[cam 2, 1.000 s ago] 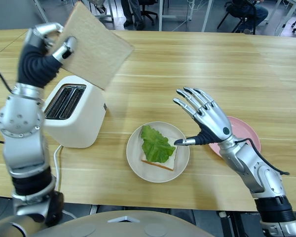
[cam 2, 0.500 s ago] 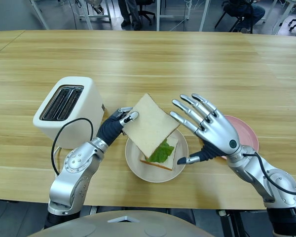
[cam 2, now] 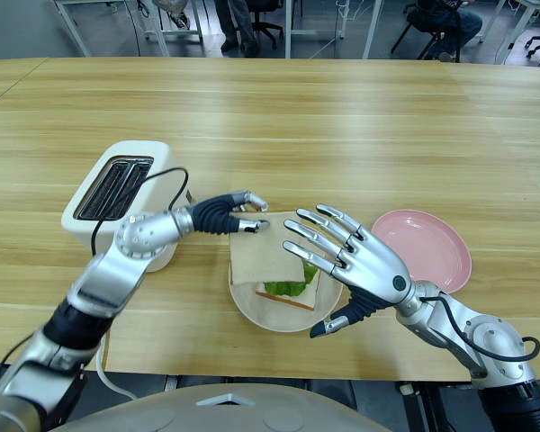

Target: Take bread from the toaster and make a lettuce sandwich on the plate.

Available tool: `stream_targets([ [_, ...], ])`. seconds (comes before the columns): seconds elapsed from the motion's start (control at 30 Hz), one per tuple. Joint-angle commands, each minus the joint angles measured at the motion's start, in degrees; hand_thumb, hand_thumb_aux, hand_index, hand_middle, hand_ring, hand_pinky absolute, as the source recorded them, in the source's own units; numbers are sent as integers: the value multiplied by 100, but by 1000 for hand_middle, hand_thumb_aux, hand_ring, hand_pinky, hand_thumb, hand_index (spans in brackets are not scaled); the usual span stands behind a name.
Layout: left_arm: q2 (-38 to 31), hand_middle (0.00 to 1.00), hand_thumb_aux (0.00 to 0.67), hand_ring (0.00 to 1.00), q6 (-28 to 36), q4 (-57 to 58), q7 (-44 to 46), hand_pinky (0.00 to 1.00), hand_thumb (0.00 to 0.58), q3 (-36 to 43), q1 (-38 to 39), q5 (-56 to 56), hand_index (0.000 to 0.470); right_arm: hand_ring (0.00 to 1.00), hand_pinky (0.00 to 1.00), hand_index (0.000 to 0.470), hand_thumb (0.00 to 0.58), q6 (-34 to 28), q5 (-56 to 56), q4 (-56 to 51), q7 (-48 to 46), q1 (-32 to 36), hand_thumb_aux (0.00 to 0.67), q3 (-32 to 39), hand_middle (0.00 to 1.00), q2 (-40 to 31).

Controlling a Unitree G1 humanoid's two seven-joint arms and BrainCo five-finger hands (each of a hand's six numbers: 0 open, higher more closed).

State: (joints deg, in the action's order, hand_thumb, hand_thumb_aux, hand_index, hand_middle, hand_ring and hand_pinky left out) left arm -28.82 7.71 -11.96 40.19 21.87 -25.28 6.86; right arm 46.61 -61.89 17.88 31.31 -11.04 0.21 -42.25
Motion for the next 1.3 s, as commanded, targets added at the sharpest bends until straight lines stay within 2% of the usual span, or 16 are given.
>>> stream_targets([
  [0.03,121,1000,670,1000,-610,920,555,1000,580,457,-492,159,460,0,0,0,0,188,139,-186,-332,9,0,314,0,-67],
  [0.3,755,1000,670,1000,-1302,2413,916,1000,580,968,-902,385,460,0,0,0,0,455,1369,-785,-2061,178,0,1489,0,-138],
  [0.67,1166,1000,670,1000,-1917,3688,599,1000,580,947,-881,724,460,0,0,0,0,82,2475,-1251,-3695,351,0,2156,0,103],
  [0.9,1441,1000,670,1000,-2226,4358,291,1000,580,835,-1114,829,460,0,0,0,0,-439,2968,-1504,-4409,432,0,2186,0,235],
  [1.07,1589,1000,670,1000,-2480,4695,22,1000,580,834,-1249,995,460,0,0,0,0,-1043,3539,-1494,-4989,413,0,2206,0,408],
  [1.3,1708,1000,670,1000,-3288,4761,-814,1000,580,855,-1361,1440,460,0,0,0,0,-2051,3974,-1429,-5662,402,0,2231,0,639],
])
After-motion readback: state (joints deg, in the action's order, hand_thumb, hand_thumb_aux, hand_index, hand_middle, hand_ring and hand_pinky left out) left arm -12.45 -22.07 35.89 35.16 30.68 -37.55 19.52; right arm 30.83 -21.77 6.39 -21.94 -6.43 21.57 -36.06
